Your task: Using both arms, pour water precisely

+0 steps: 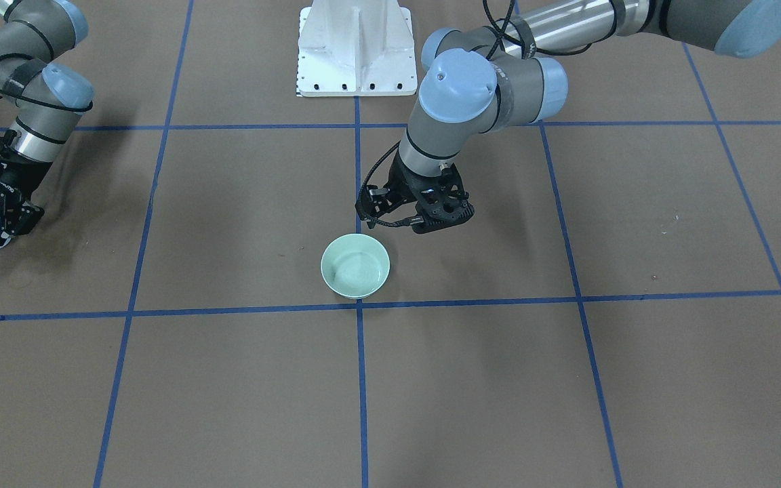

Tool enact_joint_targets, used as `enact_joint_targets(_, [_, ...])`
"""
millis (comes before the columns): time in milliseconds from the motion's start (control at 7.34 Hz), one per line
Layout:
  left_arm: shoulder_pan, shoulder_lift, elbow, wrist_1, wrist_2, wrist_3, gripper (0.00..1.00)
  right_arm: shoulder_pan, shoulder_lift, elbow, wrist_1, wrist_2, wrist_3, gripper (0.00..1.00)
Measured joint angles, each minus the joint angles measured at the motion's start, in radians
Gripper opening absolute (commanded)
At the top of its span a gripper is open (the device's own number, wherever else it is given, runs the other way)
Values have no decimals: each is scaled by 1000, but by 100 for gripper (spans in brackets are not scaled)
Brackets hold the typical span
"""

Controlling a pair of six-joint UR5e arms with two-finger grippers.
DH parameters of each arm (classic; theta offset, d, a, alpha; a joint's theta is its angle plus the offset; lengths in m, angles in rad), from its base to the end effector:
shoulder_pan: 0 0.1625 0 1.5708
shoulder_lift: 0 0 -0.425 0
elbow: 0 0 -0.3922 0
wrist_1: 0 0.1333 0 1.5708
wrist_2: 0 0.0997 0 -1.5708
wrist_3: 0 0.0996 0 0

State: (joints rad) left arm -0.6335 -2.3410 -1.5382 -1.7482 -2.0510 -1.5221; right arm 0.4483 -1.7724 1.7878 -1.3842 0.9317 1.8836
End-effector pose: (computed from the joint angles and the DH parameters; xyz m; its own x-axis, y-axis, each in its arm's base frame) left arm 0.5262 -0.4948 0.1786 0.5021 -0.3152 -0.8053 0.2057 0.9480 -0.2428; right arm -0.2957 -0.3560 0.6312 0.6998 0.6106 0.3707 -0.7053 0.5082 0.4943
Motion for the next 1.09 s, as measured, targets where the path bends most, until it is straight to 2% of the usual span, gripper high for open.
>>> enact_joint_targets(272, [0, 0, 0, 0, 0, -1, 100, 70, 14, 64, 2, 4, -127, 0])
enact_joint_targets(545, [0, 0, -2, 0, 0, 0, 100, 170, 17, 178, 64, 29, -378, 0])
enact_joint_targets(817, [-8, 0, -11, 0, 0, 10, 100, 236, 18, 205, 269, 79, -614, 0])
enact_joint_targets(1090, [-44, 9, -37, 5, 0, 84, 100, 282, 34, 206, 451, 222, -807, 0])
